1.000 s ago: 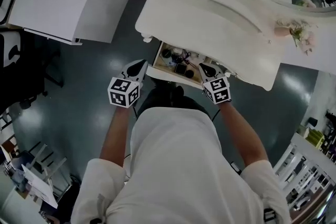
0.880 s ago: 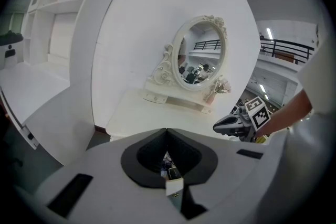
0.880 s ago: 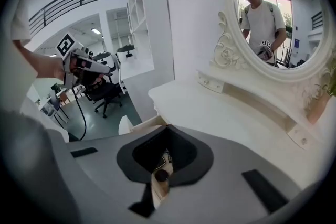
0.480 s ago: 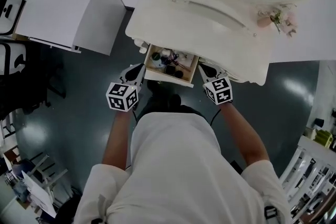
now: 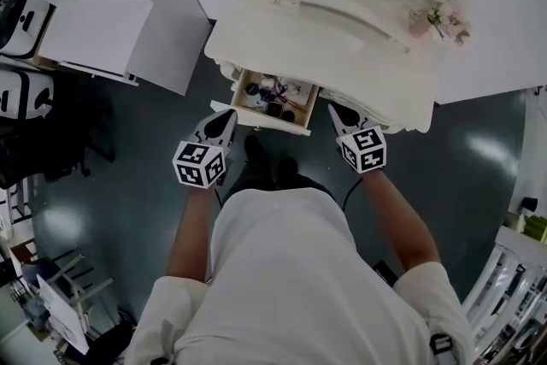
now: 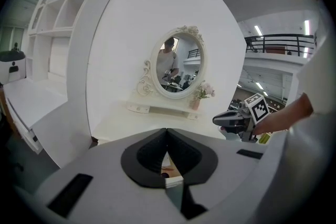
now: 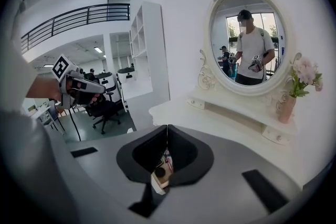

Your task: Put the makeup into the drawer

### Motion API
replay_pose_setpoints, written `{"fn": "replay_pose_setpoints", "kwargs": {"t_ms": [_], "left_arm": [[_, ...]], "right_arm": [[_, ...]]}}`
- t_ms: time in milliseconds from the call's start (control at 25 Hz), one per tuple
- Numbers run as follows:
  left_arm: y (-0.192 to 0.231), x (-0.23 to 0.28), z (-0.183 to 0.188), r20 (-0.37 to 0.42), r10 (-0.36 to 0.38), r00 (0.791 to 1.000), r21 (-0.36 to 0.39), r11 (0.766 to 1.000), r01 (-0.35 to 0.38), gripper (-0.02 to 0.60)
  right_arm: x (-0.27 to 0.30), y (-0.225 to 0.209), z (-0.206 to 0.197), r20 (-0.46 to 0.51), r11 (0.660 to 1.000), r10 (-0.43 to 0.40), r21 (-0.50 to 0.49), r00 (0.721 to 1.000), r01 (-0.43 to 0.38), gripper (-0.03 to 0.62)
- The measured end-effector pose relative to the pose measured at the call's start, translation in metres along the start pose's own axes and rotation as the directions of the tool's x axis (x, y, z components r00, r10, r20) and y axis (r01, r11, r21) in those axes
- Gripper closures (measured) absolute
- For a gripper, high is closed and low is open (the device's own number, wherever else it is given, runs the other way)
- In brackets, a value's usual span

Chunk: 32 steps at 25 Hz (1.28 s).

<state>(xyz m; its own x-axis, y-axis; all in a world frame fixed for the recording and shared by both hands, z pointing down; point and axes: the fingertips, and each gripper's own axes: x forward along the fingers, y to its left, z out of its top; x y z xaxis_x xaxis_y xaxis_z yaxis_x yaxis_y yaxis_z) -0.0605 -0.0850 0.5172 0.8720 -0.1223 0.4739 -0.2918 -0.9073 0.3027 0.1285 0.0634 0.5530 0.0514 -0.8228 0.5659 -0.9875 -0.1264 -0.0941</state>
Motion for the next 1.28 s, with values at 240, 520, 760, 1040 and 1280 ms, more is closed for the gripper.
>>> {"fn": "replay_pose_setpoints", "kwargs": {"t_ms": [240, 520, 760, 1040, 1280], "left_arm": [[-0.003, -0.023, 0.018, 0.036, -0.016, 0.999, 0.040, 0.999, 0.015, 0.565], [0.012, -0.037, 0.032, 0.064, -0.058, 0.996, 0.074, 0.996, 0.053, 0.565], [0.020, -0.053, 0.052, 0.086, -0.110, 0.990, 0.116, 0.988, 0.100, 0.565], [0.031, -0.065, 0.073, 0.134, -0.127, 0.983, 0.148, 0.983, 0.107, 0.565], [0.035, -0.059, 0.081, 0.131, -0.141, 0.981, 0.196, 0.974, 0.114, 0.565]], "right_arm": [[-0.022, 0.005, 0.013, 0.061, 0.998, -0.058, 0.026, 0.996, 0.056, 0.566], [-0.040, 0.011, 0.034, 0.108, 0.988, -0.155, 0.038, 0.982, 0.152, 0.566], [-0.055, 0.025, 0.067, 0.170, 0.976, -0.216, 0.052, 0.962, 0.210, 0.566], [-0.072, 0.036, 0.083, 0.209, 0.964, -0.264, 0.073, 0.942, 0.254, 0.566], [-0.078, 0.033, 0.090, 0.221, 0.956, -0.293, 0.057, 0.930, 0.288, 0.566]]}}
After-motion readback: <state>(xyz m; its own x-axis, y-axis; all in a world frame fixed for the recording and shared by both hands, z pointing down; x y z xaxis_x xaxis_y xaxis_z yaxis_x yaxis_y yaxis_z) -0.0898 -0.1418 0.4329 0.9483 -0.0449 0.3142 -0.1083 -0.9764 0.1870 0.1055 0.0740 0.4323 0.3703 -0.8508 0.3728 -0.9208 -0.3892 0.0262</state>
